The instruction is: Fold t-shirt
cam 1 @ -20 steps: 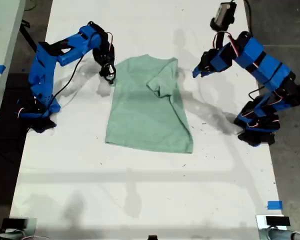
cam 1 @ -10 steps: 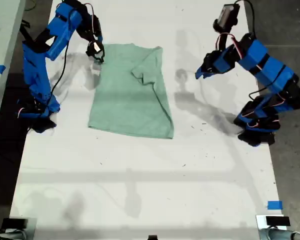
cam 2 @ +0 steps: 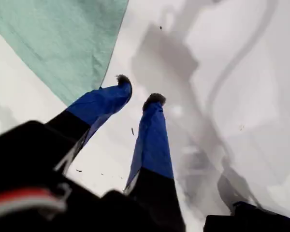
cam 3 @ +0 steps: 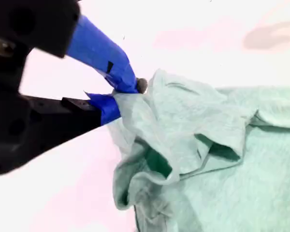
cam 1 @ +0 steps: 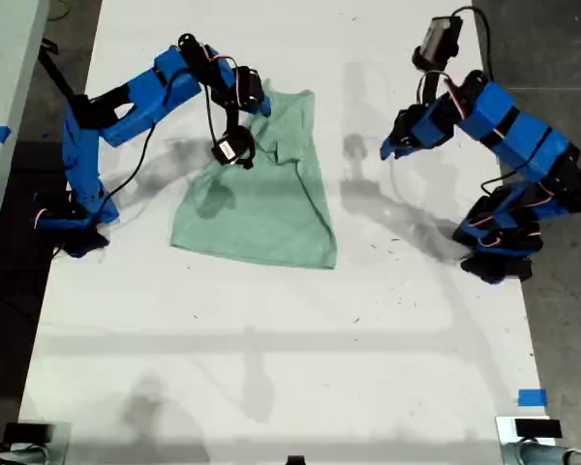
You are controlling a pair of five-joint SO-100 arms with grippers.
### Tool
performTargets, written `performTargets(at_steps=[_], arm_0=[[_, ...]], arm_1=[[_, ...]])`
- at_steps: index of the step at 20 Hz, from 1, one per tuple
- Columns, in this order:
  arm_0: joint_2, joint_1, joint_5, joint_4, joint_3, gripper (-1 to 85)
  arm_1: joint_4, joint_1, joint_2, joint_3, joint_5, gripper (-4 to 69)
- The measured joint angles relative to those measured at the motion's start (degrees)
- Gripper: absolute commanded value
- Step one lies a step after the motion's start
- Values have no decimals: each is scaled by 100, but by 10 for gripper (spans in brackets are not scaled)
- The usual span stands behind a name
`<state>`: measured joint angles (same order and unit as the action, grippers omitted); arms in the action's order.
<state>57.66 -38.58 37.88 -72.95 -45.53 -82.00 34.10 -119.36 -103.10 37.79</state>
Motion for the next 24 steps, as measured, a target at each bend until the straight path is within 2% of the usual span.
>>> performTargets(at_steps=[2,5,10,14,16,20,24], arm_0=[[-360,0,-246,431,0,0],[-976,-35,-466,896,0,134],[-1107,-343,-369,914,0,185],[114,-299,211,-35,0,188],[879,-316,545,-677,0,184],[2364,9,738,-1854,-826,174],[4131,580,598,-1749,-2900,169]], arm_1=[[88,-132,-18,-167,-114,101],[255,-378,-176,-492,-325,101],[624,-694,-501,-1134,-633,102],[642,-905,-940,-1310,-729,105],[642,-1046,-1257,-1310,-738,77],[642,-1740,-1266,-1283,-729,194],[642,-2364,-466,-1002,-729,245]])
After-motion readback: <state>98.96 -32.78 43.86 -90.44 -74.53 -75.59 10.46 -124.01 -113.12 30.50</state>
